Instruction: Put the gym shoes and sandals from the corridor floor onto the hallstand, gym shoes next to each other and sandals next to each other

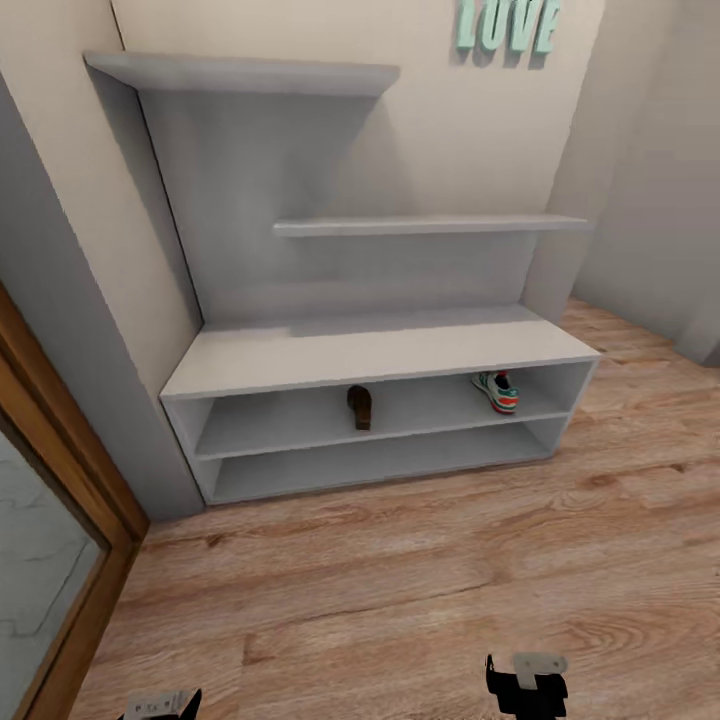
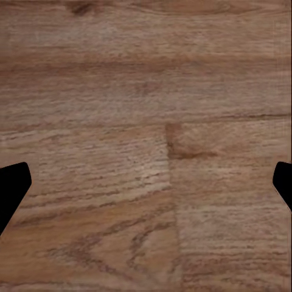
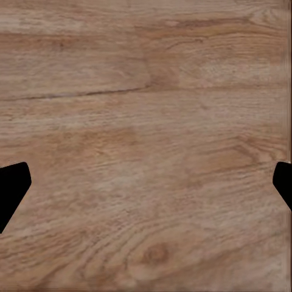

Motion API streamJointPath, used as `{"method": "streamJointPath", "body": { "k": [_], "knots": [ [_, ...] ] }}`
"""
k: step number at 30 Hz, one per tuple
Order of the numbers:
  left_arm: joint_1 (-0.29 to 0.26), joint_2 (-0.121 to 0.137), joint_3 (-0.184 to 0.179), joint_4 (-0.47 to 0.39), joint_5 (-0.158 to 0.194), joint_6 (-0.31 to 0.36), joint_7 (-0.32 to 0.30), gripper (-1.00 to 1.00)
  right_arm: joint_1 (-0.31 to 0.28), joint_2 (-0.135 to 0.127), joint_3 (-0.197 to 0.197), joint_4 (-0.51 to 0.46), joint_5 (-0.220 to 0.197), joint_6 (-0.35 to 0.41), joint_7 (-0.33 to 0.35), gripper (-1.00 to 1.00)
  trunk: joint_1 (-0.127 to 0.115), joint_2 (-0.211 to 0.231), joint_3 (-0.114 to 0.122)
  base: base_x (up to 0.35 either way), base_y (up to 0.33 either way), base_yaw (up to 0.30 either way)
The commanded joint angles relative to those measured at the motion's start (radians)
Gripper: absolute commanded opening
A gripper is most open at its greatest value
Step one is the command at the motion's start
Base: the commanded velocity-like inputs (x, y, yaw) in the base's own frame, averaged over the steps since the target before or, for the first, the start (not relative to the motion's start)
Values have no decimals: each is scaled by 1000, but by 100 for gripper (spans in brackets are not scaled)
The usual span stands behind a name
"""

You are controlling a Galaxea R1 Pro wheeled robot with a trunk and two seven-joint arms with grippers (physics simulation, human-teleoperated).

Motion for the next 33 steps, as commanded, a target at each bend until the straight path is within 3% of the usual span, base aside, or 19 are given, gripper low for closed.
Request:
{"method": "streamJointPath", "body": {
  "k": [1, 9, 13, 15, 33],
  "knots": [
    [0, -1, 5, 0, 9, 0, 2, 100, -1, 1, -8, 1, 11, -3, -3, 100, 0, 0, -1, 0, 0, -265],
    [0, -3, 8, 1, 5, -1, 44, 100, -1, 0, -9, 1, 11, -3, -3, 100, 0, 0, -1, 0, 0, -266],
    [1, -4, 6, 3, 4, 0, 42, 100, 0, -28, -8, 3, 11, -3, -1, 100, 0, 0, -1, 0, 0, -266],
    [1, -5, 3, 3, 3, 1, 41, 100, 0, -30, -7, 4, 11, -2, -1, 100, 0, 0, -1, 0, 0, -266],
    [1, -5, 1, 3, 2, -1, 41, 100, 0, -24, -7, 3, 11, -2, -1, 100, 0, 0, -1, 0, 0, -274]
  ]
}}
